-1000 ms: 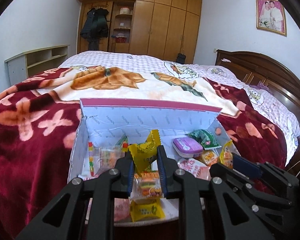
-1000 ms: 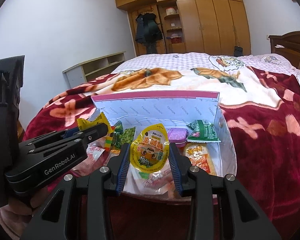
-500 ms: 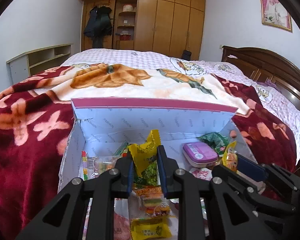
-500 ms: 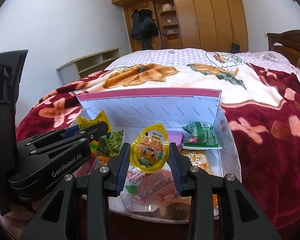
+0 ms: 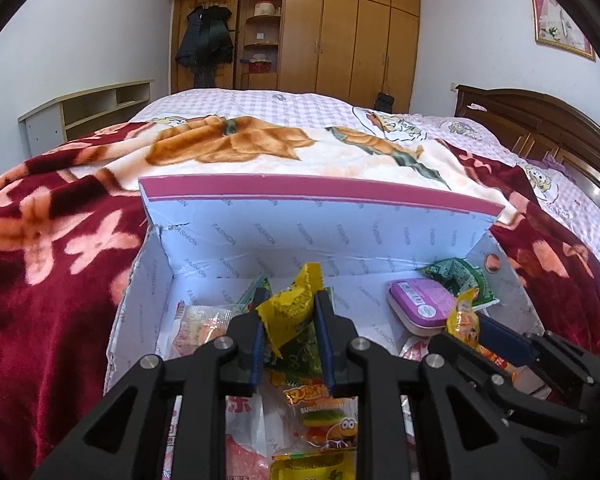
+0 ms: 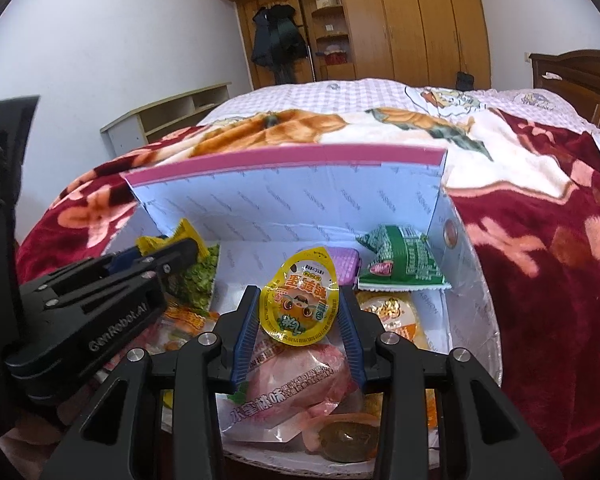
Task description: Organize snacks
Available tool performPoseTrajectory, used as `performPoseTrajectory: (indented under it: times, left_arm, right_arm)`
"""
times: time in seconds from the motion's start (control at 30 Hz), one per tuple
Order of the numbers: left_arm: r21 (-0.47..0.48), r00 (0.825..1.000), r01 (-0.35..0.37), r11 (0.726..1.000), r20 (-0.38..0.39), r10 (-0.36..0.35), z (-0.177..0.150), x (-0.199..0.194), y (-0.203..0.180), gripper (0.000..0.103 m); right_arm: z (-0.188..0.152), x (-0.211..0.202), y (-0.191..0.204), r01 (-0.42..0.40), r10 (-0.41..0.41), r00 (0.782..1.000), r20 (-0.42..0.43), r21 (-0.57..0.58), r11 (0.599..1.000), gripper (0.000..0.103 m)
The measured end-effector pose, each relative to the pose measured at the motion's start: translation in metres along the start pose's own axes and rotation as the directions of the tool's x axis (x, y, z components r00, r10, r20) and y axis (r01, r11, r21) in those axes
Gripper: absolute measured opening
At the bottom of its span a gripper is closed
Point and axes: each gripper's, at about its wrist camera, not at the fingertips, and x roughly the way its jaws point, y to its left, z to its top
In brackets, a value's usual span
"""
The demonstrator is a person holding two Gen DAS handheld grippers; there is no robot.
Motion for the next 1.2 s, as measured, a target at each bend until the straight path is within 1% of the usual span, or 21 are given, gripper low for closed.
performPoseTrajectory:
  times: [0.13,0.17,0.23,0.3,0.33,0.4,0.57,0.63,0.7,0.77,1.07,1.2]
  left_arm:
    - [0.010,1.000,0.013,1.000,-0.001,-0.013,0.000,0.000,-0.002,0.035]
    - [0.013,1.000,0.019,1.000,-0.002,-0.019,0.000,0.000,-0.003,0.041]
    - [0.013,1.000,0.014,1.000,-0.001,-0.014,0.000,0.000,-0.004,0.044]
    - [-0.005,1.000,0.000,1.000,-0.007,0.000,0.001,0.001,-0.001,0.057]
    - [-0.018,1.000,0.000,1.000,-0.011,0.000,0.001,0.001,0.001,0.058]
    - [-0.039,1.000,0.010,0.999,-0.018,-0.011,0.001,0.001,0.004,0.059]
    - [-0.032,1.000,0.002,0.999,-0.014,-0.003,0.000,-0.005,0.003,0.060]
    - [-0.029,1.000,-0.007,1.000,-0.010,0.006,-0.001,-0.008,0.002,0.064]
    - [-0.037,1.000,-0.021,0.999,-0.005,0.021,-0.001,-0.011,0.003,0.070]
    - [-0.038,1.000,-0.028,0.999,0.006,0.029,-0.001,-0.015,0.003,0.073]
    - [-0.018,0.999,-0.040,0.999,0.018,0.040,-0.004,-0.034,0.000,0.075]
    - [-0.018,0.999,-0.044,0.999,0.025,0.044,-0.009,-0.046,0.000,0.075]
  right_arm:
    - [-0.001,0.003,-0.002,-0.004,0.004,1.000,-0.011,0.009,1.000,0.040]
    - [-0.001,0.004,-0.002,-0.003,0.003,1.000,-0.015,0.011,1.000,0.041]
    - [-0.002,0.005,-0.004,-0.002,0.002,1.000,-0.021,0.021,1.000,0.042]
    - [-0.002,0.005,-0.006,-0.002,0.003,1.000,-0.018,0.034,0.999,0.044]
    - [-0.002,0.004,-0.007,-0.003,0.004,1.000,-0.018,0.038,0.999,0.045]
    - [-0.002,0.003,-0.007,-0.002,0.002,1.000,-0.015,0.039,0.999,0.049]
    - [-0.002,-0.002,-0.006,0.004,-0.004,1.000,-0.009,0.038,0.999,0.052]
    - [-0.001,-0.006,-0.007,0.008,-0.008,1.000,-0.002,0.039,0.999,0.053]
    - [-0.001,-0.009,-0.008,0.010,-0.011,1.000,0.005,0.041,0.999,0.059]
    - [-0.001,-0.012,-0.009,0.008,-0.009,1.000,0.011,0.045,0.999,0.062]
    - [-0.004,-0.030,-0.007,-0.004,0.003,0.999,0.033,0.050,0.999,0.063]
    - [-0.007,-0.039,-0.005,-0.012,0.010,0.999,0.045,0.051,0.999,0.068]
